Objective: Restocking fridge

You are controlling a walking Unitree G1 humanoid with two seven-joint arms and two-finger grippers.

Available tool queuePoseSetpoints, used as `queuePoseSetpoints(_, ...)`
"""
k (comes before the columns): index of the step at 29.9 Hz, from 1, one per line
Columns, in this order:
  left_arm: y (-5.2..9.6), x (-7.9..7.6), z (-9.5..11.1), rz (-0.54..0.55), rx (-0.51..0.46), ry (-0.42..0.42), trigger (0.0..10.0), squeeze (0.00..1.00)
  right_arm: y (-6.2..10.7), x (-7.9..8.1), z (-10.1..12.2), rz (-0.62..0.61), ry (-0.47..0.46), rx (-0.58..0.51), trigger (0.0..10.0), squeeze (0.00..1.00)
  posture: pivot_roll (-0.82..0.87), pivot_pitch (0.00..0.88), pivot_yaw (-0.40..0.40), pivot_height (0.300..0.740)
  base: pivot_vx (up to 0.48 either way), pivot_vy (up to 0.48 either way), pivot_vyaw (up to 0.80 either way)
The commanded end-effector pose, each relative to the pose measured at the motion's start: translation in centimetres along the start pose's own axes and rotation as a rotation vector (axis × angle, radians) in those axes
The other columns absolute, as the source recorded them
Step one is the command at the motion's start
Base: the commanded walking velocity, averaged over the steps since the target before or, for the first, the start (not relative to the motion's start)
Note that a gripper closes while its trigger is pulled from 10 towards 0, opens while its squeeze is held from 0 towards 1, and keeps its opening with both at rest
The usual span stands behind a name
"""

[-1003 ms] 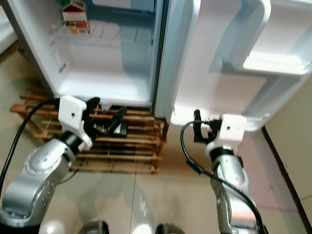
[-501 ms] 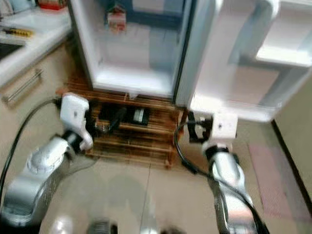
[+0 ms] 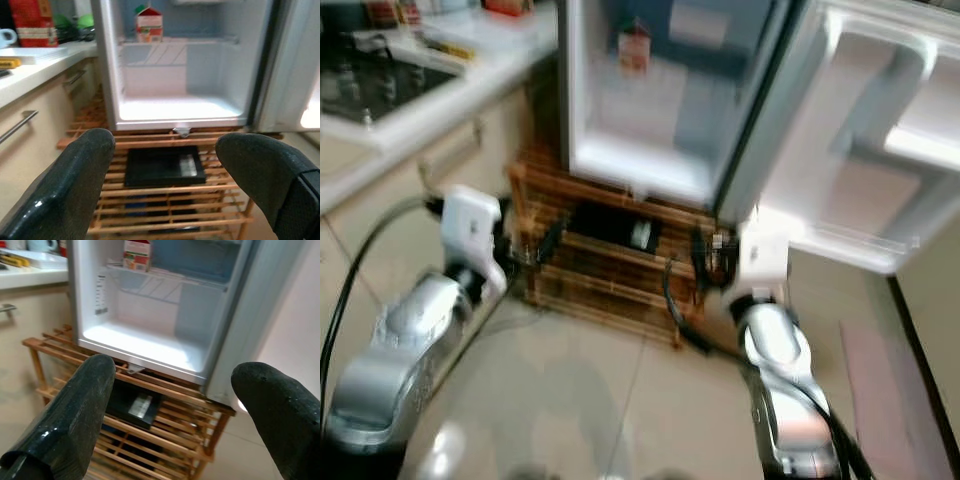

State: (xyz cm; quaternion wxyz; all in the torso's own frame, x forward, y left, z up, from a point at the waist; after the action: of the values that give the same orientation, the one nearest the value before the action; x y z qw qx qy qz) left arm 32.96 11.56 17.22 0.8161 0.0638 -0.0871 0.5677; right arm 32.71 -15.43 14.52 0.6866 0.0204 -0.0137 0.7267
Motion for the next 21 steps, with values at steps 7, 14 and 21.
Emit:
queuePoseSetpoints(7, -0.38, -0.63, 0.34, -0.013, -0.017, 0.001, 10.0, 0.00, 0.00, -1.21, -0.28, -0.031, 0.031, 0.014, 10.0, 0.00, 0.02, 0.025, -0.066, 0.740, 0.000, -0.480, 0.80)
queuePoseSetpoints(14, -0.36, -0.59, 0.29, -0.009, -0.016, -0.002, 10.0, 0.00, -0.10, -1.08, -0.38, -0.024, 0.040, 0.017, 10.0, 0.00, 0.02, 0.018, -0.066, 0.740, 0.000, -0.480, 0.74)
queuePoseSetpoints(21, -0.44, -0.45, 0.37, -0.010, -0.019, -0.010, 10.0, 0.00, -0.09, -1.22, -0.61, -0.047, -0.003, 0.016, 10.0, 0.00, 0.02, 0.016, -0.060, 0.740, 0.000, -0.480, 0.00)
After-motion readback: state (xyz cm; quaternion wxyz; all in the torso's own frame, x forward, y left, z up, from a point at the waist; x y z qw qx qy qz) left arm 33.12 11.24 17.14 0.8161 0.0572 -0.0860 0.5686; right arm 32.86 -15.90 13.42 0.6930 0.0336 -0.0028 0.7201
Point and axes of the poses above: a point about 5 cm out from each wrist's last joint towards the gripper, its own y axis pointing back from the gripper into the wrist, its own z axis along the axis of the wrist's last joint, x = y × z, the point moved 6 cm from there along -y, pointing out of the wrist towards the gripper, and after that the axes turned 5 degrees about -y, right-handed, at the moved point
